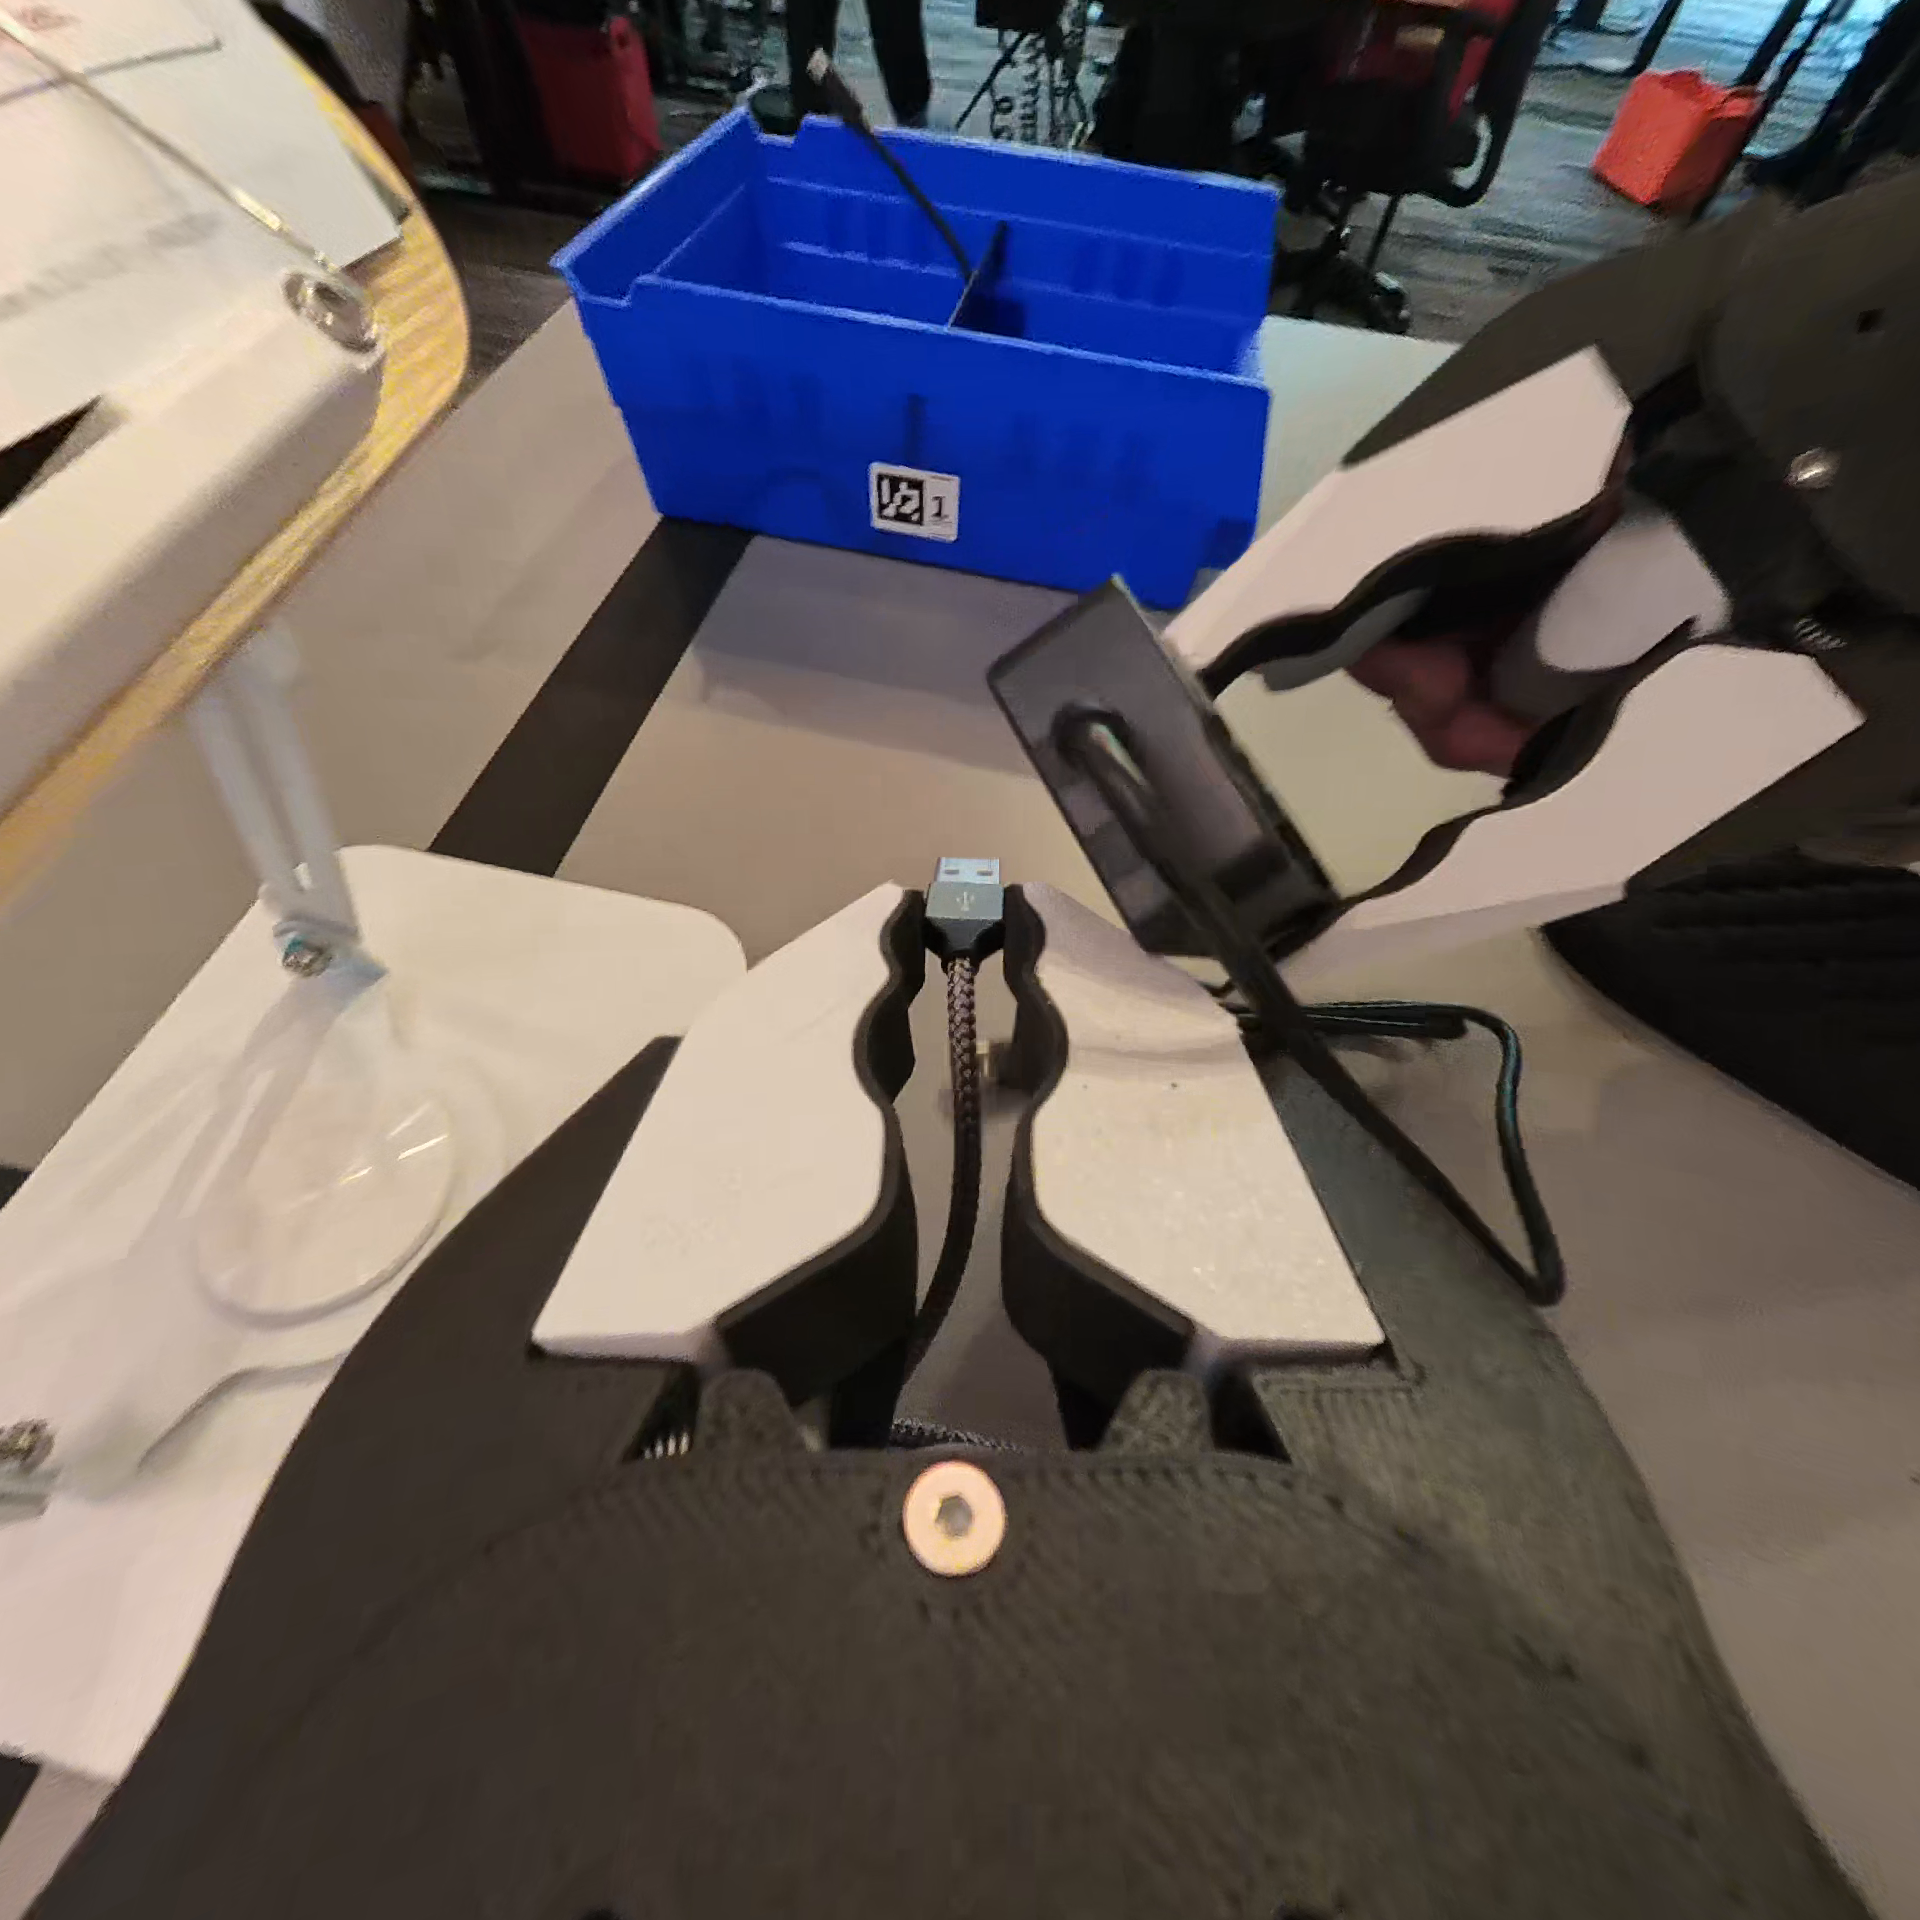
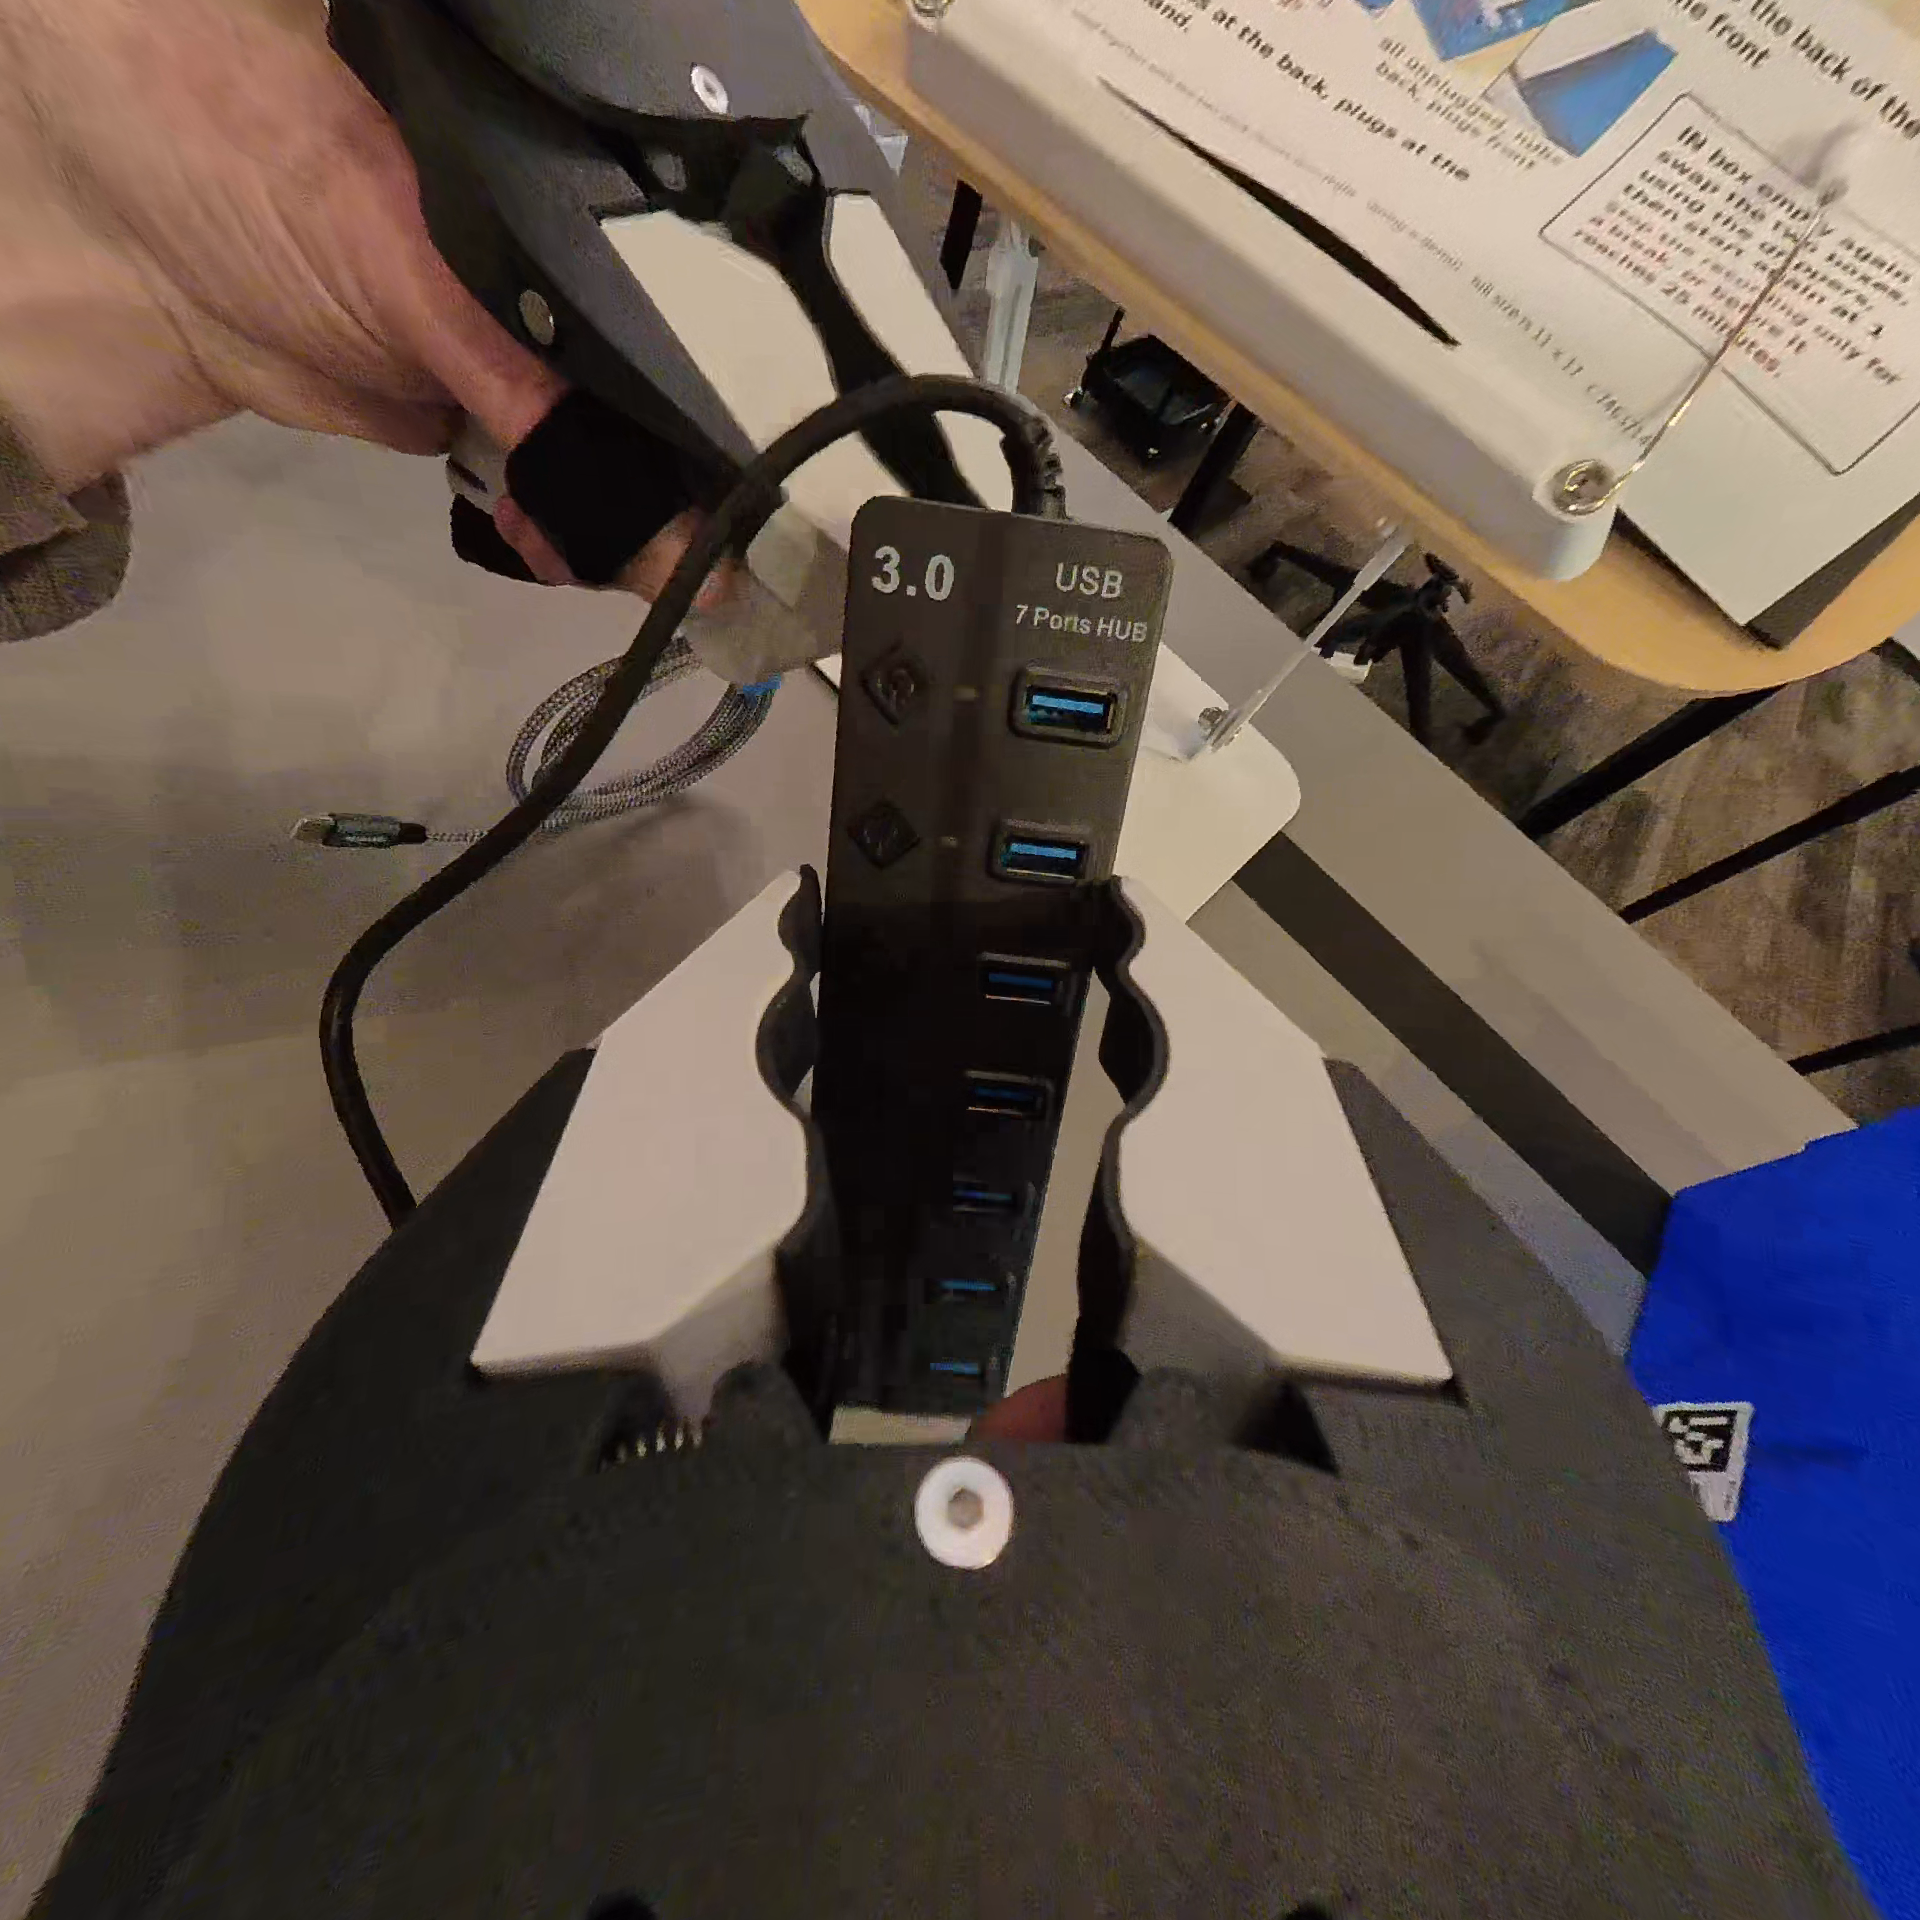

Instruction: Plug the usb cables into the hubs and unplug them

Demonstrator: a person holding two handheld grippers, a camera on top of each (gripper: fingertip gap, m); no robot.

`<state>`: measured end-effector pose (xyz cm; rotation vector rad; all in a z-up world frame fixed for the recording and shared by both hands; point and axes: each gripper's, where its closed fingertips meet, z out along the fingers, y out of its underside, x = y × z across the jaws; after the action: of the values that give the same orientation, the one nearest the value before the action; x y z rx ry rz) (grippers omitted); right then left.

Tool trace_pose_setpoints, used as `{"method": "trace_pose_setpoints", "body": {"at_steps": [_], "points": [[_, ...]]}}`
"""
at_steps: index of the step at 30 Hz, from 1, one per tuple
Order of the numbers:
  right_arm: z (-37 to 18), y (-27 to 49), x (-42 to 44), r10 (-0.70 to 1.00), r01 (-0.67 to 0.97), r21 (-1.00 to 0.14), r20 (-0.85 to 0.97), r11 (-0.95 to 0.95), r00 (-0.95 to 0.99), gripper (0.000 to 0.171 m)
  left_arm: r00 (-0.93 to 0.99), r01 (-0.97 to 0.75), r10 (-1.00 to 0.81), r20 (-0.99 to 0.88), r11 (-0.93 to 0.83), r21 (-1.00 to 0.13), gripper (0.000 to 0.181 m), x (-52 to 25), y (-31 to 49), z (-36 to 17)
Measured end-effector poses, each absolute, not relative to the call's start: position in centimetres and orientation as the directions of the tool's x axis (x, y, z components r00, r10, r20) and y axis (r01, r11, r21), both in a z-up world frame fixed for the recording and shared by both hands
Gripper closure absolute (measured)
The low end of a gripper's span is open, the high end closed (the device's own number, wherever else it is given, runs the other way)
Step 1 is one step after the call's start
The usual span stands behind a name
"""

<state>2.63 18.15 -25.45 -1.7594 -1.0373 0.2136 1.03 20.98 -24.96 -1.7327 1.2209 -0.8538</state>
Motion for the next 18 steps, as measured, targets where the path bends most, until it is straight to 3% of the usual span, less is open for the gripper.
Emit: {"method": "trace_pose_setpoints", "body": {"at_steps": [1, 6, 14, 18], "points": [[-26.1, 18.0, 2.6, 0.737, 0.552, -0.827, 0.307, -0.107, 0.602, 0.12, 0.287, -0.371, -0.956, 0.067, -0.176, -0.912, 0.167, 1.2, 20.9, -24.7], [-27.0, 17.2, 2.0, 0.773, 0.579, -0.807, 0.29, -0.119, 0.564, 0.12, 0.244, -0.406, -0.969, 0.048, -0.147, -0.902, 0.167, 1.7, 20.2, -25.3], [-25.4, 17.1, 1.5, 0.768, 0.594, -0.798, 0.313, -0.107, 0.559, 0.082, 0.222, -0.406, -0.973, 0.056, -0.145, -0.902, 0.167, 3.1, 19.1, -24.4], [-23.9, 16.8, 1.7, 0.75, 0.638, -0.767, 0.385, -0.064, 0.538, 0.09, 0.221, -0.426, -0.974, 0.038, -0.132, -0.895, 0.167, 3.9, 18.5, -23.9]]}}
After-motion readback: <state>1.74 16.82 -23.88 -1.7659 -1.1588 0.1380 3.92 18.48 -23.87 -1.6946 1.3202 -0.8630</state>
